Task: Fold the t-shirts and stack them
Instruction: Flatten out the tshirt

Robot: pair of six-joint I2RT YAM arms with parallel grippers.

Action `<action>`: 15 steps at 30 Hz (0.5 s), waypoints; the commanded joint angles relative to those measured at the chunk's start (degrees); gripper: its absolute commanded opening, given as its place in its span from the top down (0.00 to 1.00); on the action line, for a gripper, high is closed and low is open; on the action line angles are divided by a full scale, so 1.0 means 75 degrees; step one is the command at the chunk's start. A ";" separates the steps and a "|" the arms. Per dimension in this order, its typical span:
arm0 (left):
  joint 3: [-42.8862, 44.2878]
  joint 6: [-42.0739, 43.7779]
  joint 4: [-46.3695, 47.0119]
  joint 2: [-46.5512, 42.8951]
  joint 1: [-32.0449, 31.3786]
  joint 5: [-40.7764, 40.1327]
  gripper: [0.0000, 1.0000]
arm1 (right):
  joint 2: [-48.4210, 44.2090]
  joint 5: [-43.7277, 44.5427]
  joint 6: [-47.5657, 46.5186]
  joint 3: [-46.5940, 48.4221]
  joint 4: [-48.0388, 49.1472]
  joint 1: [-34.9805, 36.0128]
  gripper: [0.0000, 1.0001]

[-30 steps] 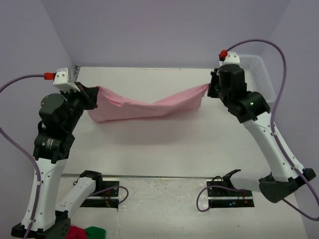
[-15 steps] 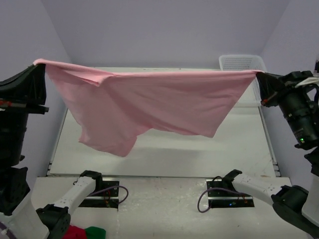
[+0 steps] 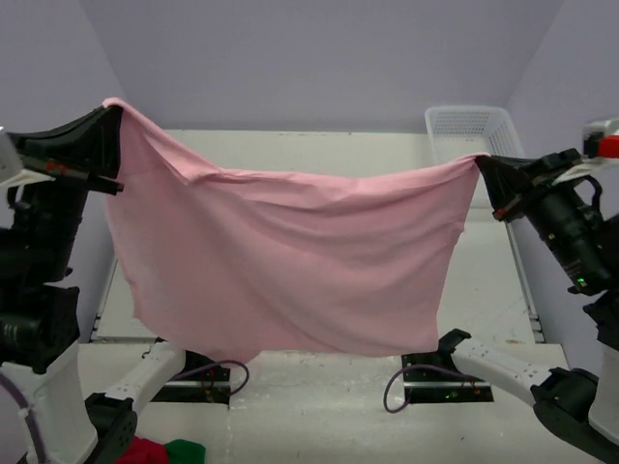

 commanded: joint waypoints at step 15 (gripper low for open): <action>-0.3421 0.0801 0.3591 0.4417 0.0047 0.1422 1.00 | 0.4795 -0.0246 -0.0533 -0.2265 0.2392 -0.2333 1.00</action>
